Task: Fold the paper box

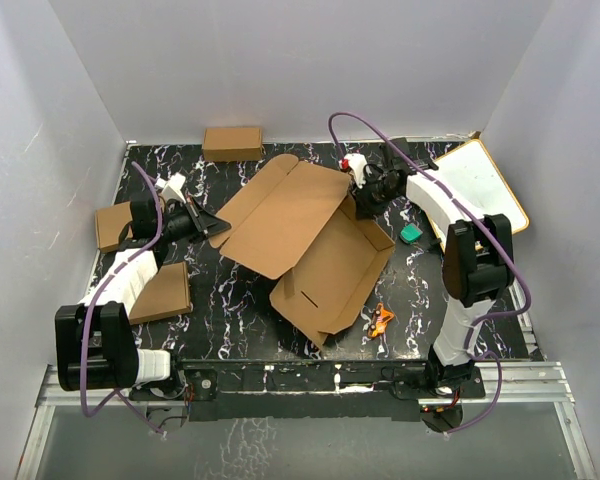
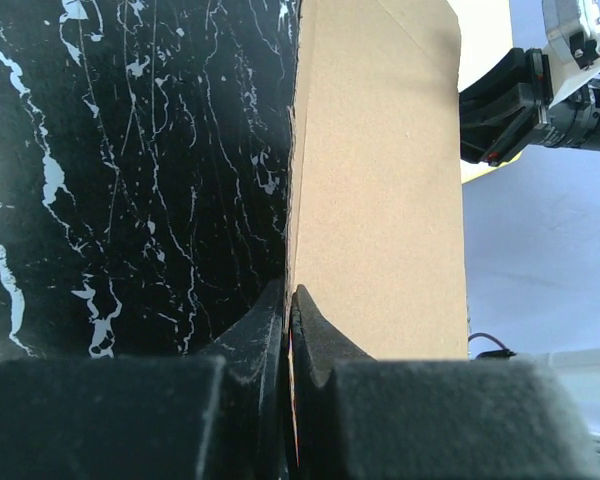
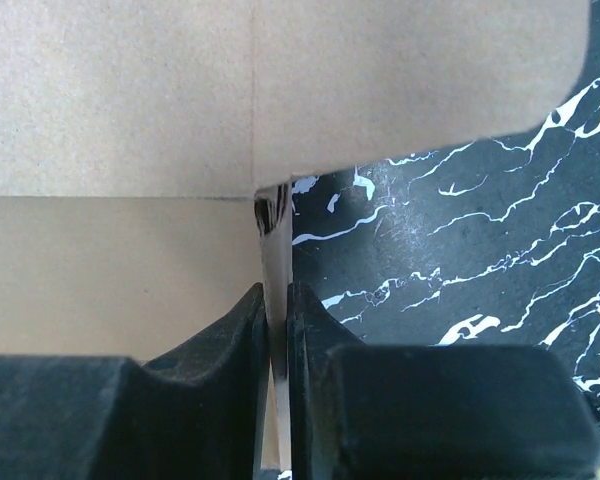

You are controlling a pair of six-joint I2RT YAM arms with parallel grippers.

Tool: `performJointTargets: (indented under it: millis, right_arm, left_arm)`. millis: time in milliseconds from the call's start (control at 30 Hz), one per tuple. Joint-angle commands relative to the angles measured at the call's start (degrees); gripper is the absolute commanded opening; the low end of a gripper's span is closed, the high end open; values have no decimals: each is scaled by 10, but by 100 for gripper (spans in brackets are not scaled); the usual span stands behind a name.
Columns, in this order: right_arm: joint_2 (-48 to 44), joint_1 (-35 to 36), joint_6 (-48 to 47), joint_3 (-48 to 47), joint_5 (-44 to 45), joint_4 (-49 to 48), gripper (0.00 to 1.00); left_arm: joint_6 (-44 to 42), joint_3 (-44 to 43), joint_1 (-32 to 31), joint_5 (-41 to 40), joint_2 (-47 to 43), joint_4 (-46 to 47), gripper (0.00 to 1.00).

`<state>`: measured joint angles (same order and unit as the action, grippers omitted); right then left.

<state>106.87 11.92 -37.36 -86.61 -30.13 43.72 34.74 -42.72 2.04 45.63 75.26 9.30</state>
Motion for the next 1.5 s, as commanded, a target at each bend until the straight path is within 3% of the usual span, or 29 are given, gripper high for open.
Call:
performJointTargets:
  millis: [0, 433, 1100, 1233, 1333, 1467]
  right_arm:
    - [7, 5, 27, 18, -1, -57, 16]
    - [17, 9, 26, 83, 15, -118, 22]
    - [-51, 10, -10, 191, 103, -179, 30]
    - [-57, 12, 13, 220, 133, -229, 27]
    - [-65, 22, 33, 243, 172, -270, 10]
    - [-94, 40, 42, 269, 224, -312, 8]
  left_arm:
    - [-37, -16, 0, -7, -12, -22, 0]
    - [-43, 6, 1, -22, -7, 8, 0]
    - [-63, 4, 0, -32, -12, 17, 0]
    - [-53, 7, 0, -25, -12, 34, 0]
    - [-51, 5, 0, -22, -14, 39, 0]
    - [-48, -2, 0, -16, -16, 44, 0]
